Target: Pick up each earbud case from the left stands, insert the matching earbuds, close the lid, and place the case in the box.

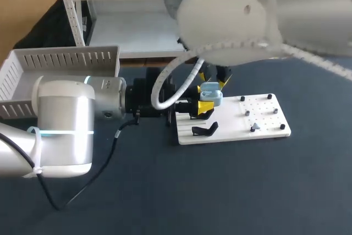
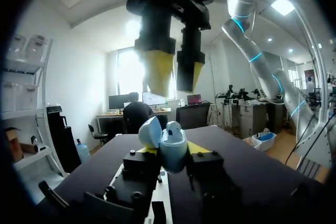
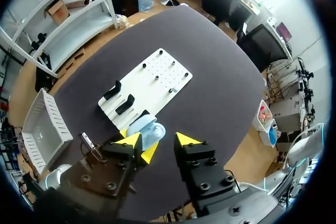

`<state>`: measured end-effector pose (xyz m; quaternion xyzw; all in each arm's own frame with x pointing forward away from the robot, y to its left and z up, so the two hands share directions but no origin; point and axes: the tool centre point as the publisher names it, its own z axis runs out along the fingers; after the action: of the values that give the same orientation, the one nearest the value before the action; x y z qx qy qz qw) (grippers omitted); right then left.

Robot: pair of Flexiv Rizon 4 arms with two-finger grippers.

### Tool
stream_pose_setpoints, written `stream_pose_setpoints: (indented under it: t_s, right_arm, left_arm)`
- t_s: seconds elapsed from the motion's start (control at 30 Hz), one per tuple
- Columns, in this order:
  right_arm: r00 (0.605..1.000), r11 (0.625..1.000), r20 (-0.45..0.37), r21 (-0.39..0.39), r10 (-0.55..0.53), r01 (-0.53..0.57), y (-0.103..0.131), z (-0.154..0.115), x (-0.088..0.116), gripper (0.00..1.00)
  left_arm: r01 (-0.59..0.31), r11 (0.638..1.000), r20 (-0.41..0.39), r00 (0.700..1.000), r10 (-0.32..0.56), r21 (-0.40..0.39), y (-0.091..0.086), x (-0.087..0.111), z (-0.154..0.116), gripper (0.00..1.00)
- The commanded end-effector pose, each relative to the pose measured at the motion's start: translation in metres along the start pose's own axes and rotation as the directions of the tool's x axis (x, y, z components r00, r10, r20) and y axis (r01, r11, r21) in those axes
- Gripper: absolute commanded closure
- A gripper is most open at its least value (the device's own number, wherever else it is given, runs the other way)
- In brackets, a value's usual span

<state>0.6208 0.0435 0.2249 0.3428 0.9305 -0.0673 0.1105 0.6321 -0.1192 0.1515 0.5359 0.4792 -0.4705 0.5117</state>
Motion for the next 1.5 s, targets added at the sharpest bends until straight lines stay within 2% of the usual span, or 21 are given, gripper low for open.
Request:
stream_pose_setpoints:
  t_s: [0.03,0.17,0.33,0.43,0.53,0.63,0.77,0.87,1.13,1.37,1.5]
  right_arm:
    - [0.998,0.991,-0.002,-0.121,-0.062,0.062,-0.044,-0.006,-0.011,0.64]
    - [0.995,0.983,-0.013,-0.157,-0.099,0.096,-0.056,0.001,-0.027,0.62]
    - [0.987,0.956,-0.01,-0.248,-0.163,0.156,-0.064,0.013,-0.051,0.62]
    - [0.976,0.931,0.006,-0.3,-0.215,0.207,-0.07,0.027,-0.058,0.6]
    - [0.972,0.924,0.053,-0.304,-0.228,0.233,-0.076,0.048,-0.066,0.58]
    - [0.972,0.916,0.032,-0.328,-0.232,0.229,-0.082,0.064,-0.069,0.56]
    - [0.973,0.911,0.022,-0.346,-0.229,0.222,-0.086,0.084,-0.068,0.54]
    - [0.982,0.918,0.004,-0.355,-0.187,0.176,-0.085,0.099,-0.067,0.53]
    - [0.988,0.929,-0.026,-0.344,-0.153,0.134,-0.077,0.142,-0.051,0.58]
    - [0.99,0.932,-0.046,-0.346,-0.131,0.107,-0.075,0.164,-0.046,0.56]
    - [0.987,0.924,-0.046,-0.36,-0.154,0.127,-0.074,0.172,-0.042,0.54]
  left_arm:
    - [-0.002,1.0,0.001,1.0,0.002,-0.005,-0.001,0.0,0.001,1.0]
    - [-0.002,1.0,0.001,1.0,0.002,-0.005,-0.001,0.0,0.001,1.0]
    - [-0.002,1.0,0.001,1.0,0.002,-0.005,-0.001,0.0,0.001,1.0]
    - [-0.002,1.0,0.001,1.0,0.002,-0.005,-0.001,0.0,0.001,1.0]
    - [-0.002,1.0,0.001,1.0,0.002,-0.005,-0.001,0.0,0.001,1.0]
    - [-0.002,1.0,0.001,1.0,0.002,-0.005,-0.001,0.0,0.001,1.0]
    - [-0.002,1.0,0.001,1.0,0.002,-0.005,-0.001,0.0,0.001,1.0]
    - [-0.002,1.0,0.001,1.0,0.002,-0.005,-0.001,0.0,0.001,1.0]
    - [-0.002,1.0,0.001,1.0,0.002,-0.005,-0.001,0.0,0.001,1.0]
    - [-0.002,1.0,0.001,1.0,0.002,-0.005,-0.001,0.0,0.001,1.0]
    - [-0.002,1.0,0.001,1.0,0.002,-0.005,-0.001,0.0,0.001,1.0]
